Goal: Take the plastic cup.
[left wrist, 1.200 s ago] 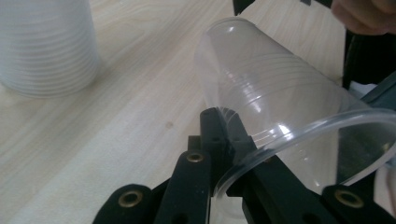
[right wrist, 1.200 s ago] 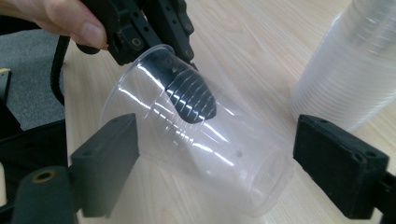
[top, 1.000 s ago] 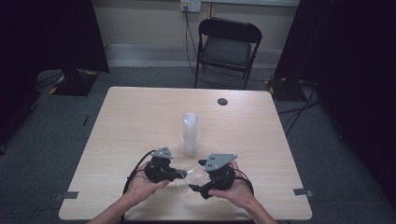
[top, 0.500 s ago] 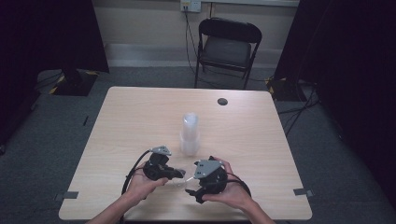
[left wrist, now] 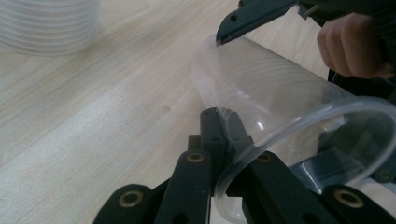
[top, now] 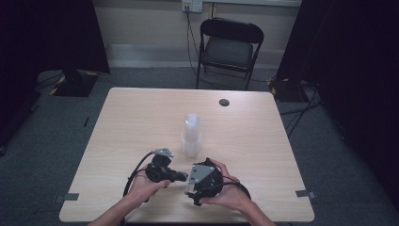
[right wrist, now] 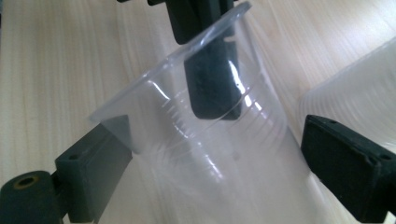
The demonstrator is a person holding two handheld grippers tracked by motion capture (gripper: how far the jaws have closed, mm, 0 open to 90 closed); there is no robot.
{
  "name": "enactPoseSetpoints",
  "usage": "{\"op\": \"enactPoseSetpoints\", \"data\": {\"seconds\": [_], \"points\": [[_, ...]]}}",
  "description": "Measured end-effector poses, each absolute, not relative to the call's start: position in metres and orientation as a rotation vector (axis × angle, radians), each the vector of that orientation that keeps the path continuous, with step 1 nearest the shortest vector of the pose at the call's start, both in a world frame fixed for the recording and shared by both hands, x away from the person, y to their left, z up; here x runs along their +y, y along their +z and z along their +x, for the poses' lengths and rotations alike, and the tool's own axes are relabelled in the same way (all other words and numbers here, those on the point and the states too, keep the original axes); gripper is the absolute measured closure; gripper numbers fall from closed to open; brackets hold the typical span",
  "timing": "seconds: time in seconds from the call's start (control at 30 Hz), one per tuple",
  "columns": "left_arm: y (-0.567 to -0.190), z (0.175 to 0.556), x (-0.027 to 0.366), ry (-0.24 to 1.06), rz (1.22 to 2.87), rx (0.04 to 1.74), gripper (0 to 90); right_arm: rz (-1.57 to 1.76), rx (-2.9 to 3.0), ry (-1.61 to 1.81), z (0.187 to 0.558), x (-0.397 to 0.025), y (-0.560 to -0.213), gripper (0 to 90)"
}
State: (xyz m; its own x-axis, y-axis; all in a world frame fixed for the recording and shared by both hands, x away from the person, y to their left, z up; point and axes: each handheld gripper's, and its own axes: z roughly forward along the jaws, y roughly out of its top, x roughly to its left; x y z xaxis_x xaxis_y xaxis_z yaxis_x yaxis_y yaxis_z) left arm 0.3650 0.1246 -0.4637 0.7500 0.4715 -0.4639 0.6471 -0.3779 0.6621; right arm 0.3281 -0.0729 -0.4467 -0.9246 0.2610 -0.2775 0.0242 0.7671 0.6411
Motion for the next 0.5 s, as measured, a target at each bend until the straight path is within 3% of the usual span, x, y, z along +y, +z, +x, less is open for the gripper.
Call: {"op": "enactPoseSetpoints", "data": {"seconds": [0.27,0.5], "points": [[-0.462,0.364,0.123,-0.278,2.041,0.828,90.0,0.201,2.607,0.952,0.326,-0.066,-0.448,10.3],[-0.462,0.363,0.118,-0.276,2.063,0.815,89.6,0.161,2.620,0.977,0.320,-0.060,-0.448,17.4]]}}
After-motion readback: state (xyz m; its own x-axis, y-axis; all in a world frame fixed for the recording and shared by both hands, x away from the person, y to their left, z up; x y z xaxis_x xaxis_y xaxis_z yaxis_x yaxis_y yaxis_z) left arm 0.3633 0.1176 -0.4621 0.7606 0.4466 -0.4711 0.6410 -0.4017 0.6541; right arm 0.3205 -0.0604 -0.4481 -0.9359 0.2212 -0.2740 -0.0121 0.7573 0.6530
